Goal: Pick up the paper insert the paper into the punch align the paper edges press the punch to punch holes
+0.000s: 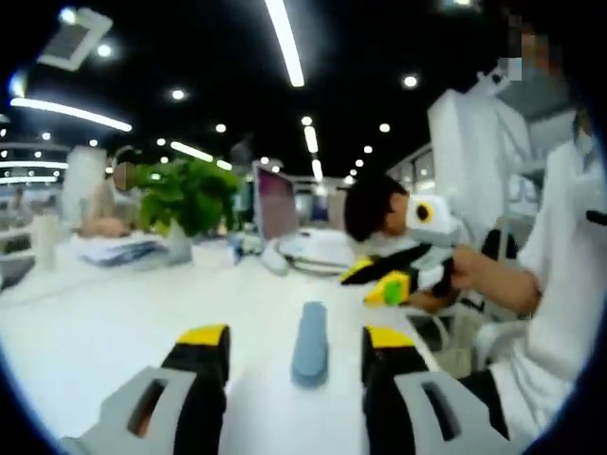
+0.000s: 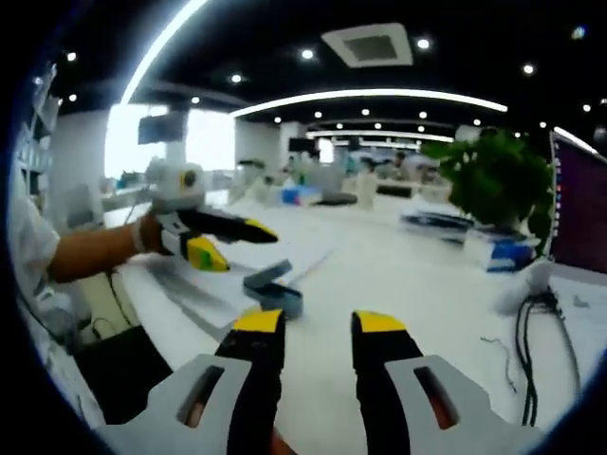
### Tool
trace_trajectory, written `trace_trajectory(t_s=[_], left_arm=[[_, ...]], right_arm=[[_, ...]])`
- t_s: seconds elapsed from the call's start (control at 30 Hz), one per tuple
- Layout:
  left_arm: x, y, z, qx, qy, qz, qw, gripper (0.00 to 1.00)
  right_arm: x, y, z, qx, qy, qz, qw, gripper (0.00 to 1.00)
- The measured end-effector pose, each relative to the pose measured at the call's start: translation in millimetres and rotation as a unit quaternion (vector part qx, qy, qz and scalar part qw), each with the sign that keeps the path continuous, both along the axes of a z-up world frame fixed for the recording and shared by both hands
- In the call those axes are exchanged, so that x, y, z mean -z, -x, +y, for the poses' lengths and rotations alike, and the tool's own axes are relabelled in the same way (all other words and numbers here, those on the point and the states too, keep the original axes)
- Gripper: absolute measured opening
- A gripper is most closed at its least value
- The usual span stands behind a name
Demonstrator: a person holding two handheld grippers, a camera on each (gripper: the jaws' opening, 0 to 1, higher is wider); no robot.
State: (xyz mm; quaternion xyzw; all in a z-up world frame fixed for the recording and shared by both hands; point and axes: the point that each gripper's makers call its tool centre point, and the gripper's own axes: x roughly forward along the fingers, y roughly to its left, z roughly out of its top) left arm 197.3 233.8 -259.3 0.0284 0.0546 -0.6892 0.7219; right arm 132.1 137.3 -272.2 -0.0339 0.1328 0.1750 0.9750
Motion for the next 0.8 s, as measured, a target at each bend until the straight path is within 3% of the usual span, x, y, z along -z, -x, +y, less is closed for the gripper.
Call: trace_trajectory(t_s=[0.37, 0.47, 0.6, 0.7, 0.8], left_arm=[[32.5, -24.0, 71.9, -0.043, -0.066, -0.01, 0.9968, 0.6], [36.7, -25.8, 80.4, -0.044, -0.074, -0.008, 0.9963, 0.6], [46.3, -28.5, 85.1, -0.048, -0.095, -0.017, 0.9941, 0.6], [42.9, -28.7, 83.3, -0.045, -0.092, -0.017, 0.9946, 0.6], [41.6, -29.3, 83.7, -0.046, -0.092, -0.015, 0.9946, 0.6]], right_arm=[[11.4, 0.1, 14.4, -0.027, -0.019, 0.007, 0.9994, 0.35], [13.4, 0.4, 18.4, -0.035, -0.015, 0.009, 0.9992, 0.35], [17.4, -2.8, 19.9, -0.063, 0.019, 0.01, 0.9978, 0.36], [15.8, -9.2, 15.0, -0.07, 0.024, 0.013, 0.9972, 0.37], [14.6, -15.2, 23.0, -0.132, 0.017, 0.022, 0.9908, 0.38]])
